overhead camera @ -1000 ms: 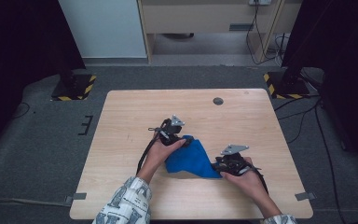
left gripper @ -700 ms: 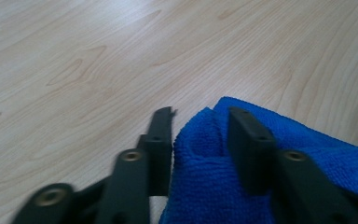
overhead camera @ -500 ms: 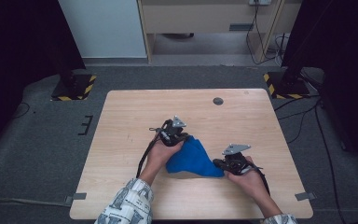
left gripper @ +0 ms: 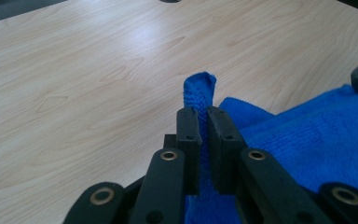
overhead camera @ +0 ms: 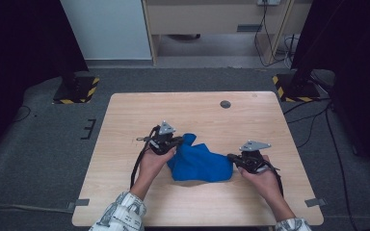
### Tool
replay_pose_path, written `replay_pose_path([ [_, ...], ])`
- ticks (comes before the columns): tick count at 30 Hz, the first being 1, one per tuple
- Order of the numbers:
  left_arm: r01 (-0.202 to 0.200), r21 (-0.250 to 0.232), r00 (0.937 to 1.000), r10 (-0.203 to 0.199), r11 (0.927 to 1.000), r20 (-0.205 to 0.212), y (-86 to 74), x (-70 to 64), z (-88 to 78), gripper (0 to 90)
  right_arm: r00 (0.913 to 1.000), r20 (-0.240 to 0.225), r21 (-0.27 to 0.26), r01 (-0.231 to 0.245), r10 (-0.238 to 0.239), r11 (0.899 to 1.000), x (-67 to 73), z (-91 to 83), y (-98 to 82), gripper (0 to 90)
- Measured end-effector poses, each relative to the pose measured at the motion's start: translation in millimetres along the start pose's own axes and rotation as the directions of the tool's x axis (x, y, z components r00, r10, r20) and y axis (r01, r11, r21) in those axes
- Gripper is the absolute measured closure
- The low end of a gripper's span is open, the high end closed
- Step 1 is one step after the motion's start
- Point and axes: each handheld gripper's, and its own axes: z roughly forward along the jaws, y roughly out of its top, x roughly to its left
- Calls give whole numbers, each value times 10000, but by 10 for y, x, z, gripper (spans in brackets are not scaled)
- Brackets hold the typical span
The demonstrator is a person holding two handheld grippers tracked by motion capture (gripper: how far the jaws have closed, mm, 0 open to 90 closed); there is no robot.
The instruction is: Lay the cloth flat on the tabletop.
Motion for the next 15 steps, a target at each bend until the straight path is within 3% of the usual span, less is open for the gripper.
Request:
replay_pose_path([
  [6,-322,-23,9993,321,9995,-197,-137,-62,-186,824,9993,126,-328,353,-349,9988,64,3,60,896],
  [10,-287,67,9994,288,9996,-193,-284,-53,-293,836,9986,-26,-562,528,-531,9970,125,7,108,896],
  [15,-77,526,9998,87,9986,-181,-519,-37,-359,838,9958,-332,-571,838,-857,9948,236,60,119,894],
])
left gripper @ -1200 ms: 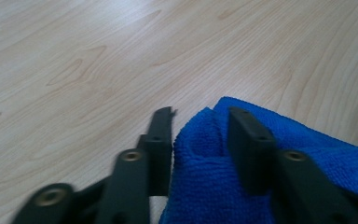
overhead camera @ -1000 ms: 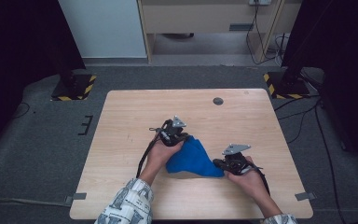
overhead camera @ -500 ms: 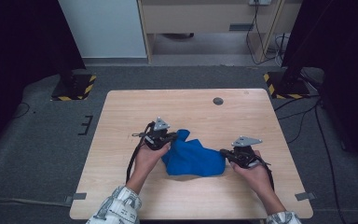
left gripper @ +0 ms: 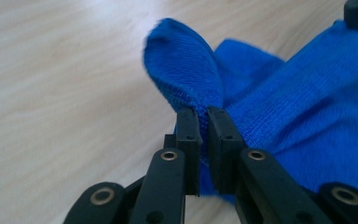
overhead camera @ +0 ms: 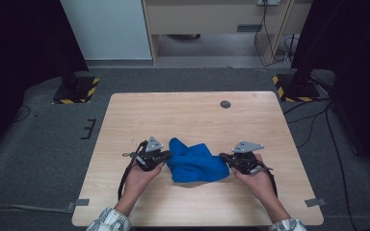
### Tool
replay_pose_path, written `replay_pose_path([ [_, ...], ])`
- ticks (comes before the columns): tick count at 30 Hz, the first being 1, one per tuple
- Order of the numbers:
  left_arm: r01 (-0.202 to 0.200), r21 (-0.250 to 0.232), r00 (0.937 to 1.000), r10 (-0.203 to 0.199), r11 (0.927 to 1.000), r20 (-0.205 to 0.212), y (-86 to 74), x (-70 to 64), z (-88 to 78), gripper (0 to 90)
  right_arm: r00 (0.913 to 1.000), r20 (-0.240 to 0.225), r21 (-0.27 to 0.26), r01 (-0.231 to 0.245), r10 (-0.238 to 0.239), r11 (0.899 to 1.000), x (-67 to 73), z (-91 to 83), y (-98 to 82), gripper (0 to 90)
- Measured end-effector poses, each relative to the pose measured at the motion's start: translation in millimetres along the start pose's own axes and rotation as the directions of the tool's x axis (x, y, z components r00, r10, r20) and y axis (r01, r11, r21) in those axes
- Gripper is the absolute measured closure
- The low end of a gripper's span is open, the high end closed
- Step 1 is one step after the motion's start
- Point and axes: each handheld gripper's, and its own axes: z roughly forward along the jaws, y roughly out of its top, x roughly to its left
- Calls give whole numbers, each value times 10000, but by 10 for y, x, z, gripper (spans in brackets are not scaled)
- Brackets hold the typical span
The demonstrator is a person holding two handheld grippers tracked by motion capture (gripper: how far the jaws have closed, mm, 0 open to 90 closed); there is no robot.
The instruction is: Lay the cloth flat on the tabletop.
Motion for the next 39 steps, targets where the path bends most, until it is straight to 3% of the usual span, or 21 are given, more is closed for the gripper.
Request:
replay_pose_path([
  [3,-141,294,9999,141,9995,12,-107,0,18,828,9998,-140,-31,135,-135,9999,52,20,6,894],
  [9,214,164,9997,-216,9996,120,-154,49,43,741,9995,-145,-35,277,-277,9996,85,23,-2,893],
  [16,438,-409,9990,-434,9982,95,-142,69,-8,528,9992,-214,1,324,-324,9995,88,12,-9,892],
  [19,569,-828,9984,-566,9949,71,-119,97,-63,479,9993,-164,40,342,-342,9994,92,18,-17,892],
  [27,693,-1717,9975,-711,9827,-43,-50,185,-144,445,9994,-168,38,301,-301,9995,82,6,-22,891],
  [33,975,-2029,9950,-998,9743,-14,60,263,-67,469,9999,-46,-108,157,-158,9998,20,-59,-22,891],
  [36,843,-1909,9963,-861,9780,-11,193,314,15,481,10000,-15,-214,73,-73,9997,7,-105,-24,891],
  [39,965,-1699,9953,-934,9807,263,321,379,146,493,10000,23,-218,65,-64,9997,-1,-112,-30,891],
])
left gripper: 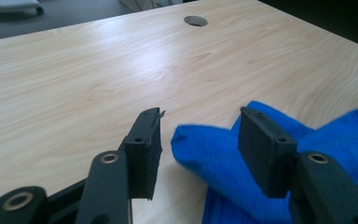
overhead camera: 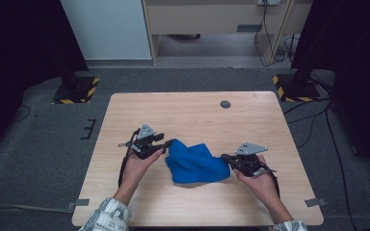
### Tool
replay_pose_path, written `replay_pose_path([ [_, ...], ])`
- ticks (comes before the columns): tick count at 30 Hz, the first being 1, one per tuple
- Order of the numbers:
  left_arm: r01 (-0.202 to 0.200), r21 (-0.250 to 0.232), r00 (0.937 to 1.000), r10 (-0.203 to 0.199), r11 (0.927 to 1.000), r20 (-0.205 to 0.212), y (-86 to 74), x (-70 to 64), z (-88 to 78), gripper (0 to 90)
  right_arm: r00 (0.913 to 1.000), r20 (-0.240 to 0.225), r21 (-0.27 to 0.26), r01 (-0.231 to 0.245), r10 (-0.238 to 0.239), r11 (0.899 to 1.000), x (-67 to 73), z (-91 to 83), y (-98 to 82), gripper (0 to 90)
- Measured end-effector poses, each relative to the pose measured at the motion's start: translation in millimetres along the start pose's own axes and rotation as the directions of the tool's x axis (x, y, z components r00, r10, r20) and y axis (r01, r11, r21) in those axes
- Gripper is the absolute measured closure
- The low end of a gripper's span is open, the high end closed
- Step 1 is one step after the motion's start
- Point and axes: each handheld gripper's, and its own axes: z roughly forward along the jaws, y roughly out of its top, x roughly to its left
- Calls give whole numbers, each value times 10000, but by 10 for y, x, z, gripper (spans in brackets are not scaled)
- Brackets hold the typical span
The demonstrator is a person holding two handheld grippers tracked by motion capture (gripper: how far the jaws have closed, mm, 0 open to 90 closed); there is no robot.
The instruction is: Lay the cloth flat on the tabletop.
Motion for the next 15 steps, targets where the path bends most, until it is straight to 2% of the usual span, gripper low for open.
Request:
replay_pose_path([
  [2,-85,256,10000,86,9996,-31,41,15,108,503,10000,-30,74,4,-4,10000,5,5,-5,891],
  [4,-7,569,9999,1,9984,110,64,34,207,504,10000,-32,78,70,-70,9999,14,17,-7,891],
  [6,-149,819,9998,142,9965,101,81,43,286,506,9999,-64,106,131,-131,9999,20,24,-8,891],
  [9,-63,1134,9999,48,9935,136,107,64,398,510,9998,-95,162,177,-176,9997,29,30,-10,891],
  [15,-69,1394,9999,50,9902,140,135,94,474,510,9998,-103,120,171,-170,9998,24,9,-10,891],
])
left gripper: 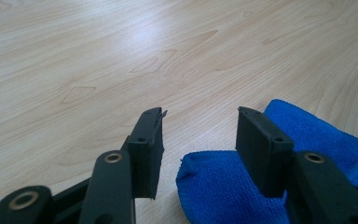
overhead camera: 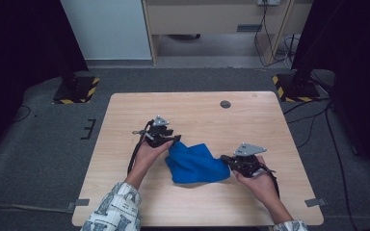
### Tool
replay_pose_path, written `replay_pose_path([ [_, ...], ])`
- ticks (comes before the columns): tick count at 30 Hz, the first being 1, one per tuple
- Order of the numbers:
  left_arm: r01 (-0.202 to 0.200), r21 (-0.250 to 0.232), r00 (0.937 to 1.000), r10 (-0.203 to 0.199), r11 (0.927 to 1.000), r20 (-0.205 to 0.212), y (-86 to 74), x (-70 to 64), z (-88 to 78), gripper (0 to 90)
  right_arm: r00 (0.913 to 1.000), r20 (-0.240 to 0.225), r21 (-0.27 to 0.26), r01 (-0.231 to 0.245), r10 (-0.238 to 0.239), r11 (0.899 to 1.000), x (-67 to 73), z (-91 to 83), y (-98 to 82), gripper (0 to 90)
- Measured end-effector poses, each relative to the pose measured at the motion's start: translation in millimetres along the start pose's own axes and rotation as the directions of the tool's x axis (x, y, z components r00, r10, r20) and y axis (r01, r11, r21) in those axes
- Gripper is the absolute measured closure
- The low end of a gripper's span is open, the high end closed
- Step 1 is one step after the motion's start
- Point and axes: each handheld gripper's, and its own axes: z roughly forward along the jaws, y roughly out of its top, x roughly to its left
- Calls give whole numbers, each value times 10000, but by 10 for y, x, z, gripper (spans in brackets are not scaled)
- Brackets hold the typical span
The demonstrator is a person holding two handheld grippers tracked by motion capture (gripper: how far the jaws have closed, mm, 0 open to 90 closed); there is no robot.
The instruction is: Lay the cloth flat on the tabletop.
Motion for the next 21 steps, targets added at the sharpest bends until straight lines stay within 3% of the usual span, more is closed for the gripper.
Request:
replay_pose_path([
  [5,85,235,9999,-87,9997,73,-29,18,34,520,10000,26,-3,-1,1,10000,-11,-10,-6,891],
  [9,460,388,9983,-473,9982,329,-83,28,84,527,10000,25,-21,0,0,10000,-3,-16,-3,891],
  [14,523,786,9981,-547,9955,285,-190,39,148,509,10000,2,43,20,-20,10000,-8,-30,-10,891],
  [17,688,860,9962,-731,9939,482,-237,48,160,514,10000,28,55,-3,3,10000,-18,-35,-18,890],
  [21,361,1320,9987,-405,9906,309,-310,3,172,590,9999,82,73,-59,59,10000,-47,-55,-27,890],
])
